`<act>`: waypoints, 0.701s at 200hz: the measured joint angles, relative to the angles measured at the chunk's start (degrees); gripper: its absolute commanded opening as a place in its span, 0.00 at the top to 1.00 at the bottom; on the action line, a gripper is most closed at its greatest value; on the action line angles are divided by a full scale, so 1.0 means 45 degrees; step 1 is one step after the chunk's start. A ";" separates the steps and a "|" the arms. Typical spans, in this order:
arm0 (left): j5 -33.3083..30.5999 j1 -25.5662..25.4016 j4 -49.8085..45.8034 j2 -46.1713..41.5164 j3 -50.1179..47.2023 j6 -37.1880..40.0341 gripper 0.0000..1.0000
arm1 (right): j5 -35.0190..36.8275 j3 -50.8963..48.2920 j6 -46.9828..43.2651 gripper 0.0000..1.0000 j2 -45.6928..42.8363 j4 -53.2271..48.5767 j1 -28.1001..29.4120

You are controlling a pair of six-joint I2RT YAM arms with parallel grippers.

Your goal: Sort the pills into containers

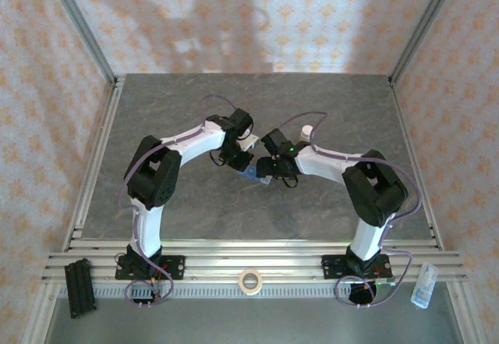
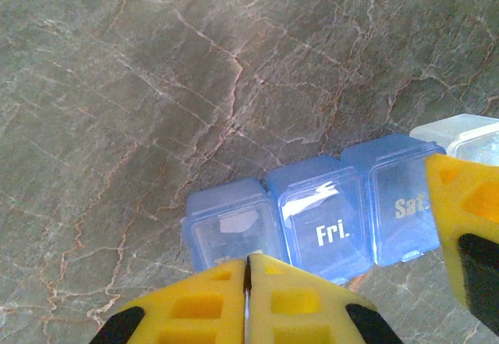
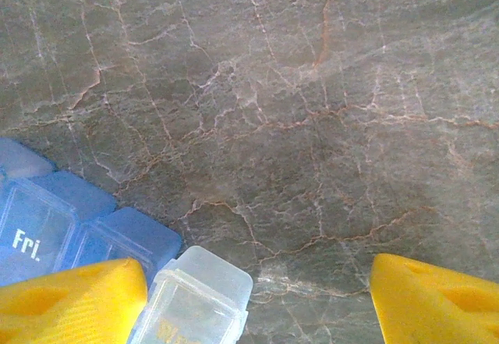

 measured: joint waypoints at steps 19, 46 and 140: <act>0.0015 0.0000 0.0219 -0.0097 -0.0209 -0.0049 0.92 | -0.0010 0.0000 0.0000 0.22 0.0010 0.0029 0.0000; 0.0010 0.0000 0.0743 -0.0335 -0.0675 -0.0214 0.92 | -0.0029 -0.0010 0.0005 0.22 0.0010 0.0049 0.0000; 0.0005 -0.0005 0.1433 -0.0821 -0.1370 -0.0461 0.92 | -0.0044 -0.0019 0.0044 0.22 0.0019 0.0097 0.0000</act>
